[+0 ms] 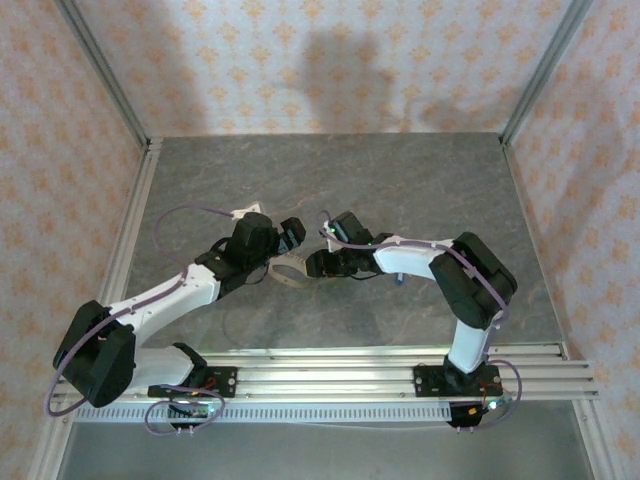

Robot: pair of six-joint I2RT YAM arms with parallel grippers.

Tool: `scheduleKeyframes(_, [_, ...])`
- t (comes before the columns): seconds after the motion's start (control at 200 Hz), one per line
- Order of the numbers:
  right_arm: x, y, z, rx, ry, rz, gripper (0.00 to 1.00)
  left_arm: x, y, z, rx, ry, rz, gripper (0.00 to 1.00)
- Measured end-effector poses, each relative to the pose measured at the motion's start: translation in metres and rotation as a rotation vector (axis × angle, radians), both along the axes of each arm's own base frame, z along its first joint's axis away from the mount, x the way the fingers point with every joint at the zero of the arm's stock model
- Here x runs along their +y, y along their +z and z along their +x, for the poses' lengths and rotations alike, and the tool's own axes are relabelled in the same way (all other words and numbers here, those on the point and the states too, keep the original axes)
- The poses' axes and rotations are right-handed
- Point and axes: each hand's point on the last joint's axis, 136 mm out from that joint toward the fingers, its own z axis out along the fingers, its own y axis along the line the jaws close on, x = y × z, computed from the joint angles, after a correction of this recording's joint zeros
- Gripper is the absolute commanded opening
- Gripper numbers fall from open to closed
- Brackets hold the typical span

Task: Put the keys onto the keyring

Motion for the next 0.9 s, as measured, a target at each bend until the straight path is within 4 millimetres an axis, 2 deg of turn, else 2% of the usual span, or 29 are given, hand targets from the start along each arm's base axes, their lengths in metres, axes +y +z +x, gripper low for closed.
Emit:
scheduleKeyframes(0.175, [0.005,0.002,-0.007,0.001,0.022,0.007,0.51,-0.001,0.0,0.0,0.0,-0.002,0.0,0.97])
scheduleKeyframes(0.28, [0.001,0.01,-0.013,-0.023,0.026,-0.002,0.52,-0.001,0.0,0.0,0.0,-0.002,0.0,0.97])
scheduleKeyframes(0.41, [-0.005,0.019,-0.007,-0.079,0.011,-0.027,0.55,0.0,-0.003,-0.002,0.006,-0.002,0.004,0.97])
scheduleKeyframes(0.691, [-0.018,0.0,0.003,-0.091,-0.017,-0.123,0.58,0.002,-0.005,-0.004,0.008,0.0,0.007,0.97])
scheduleKeyframes(0.896, [-0.014,-0.008,0.014,-0.088,-0.019,-0.143,0.58,0.002,-0.004,-0.004,0.005,0.0,0.005,0.97])
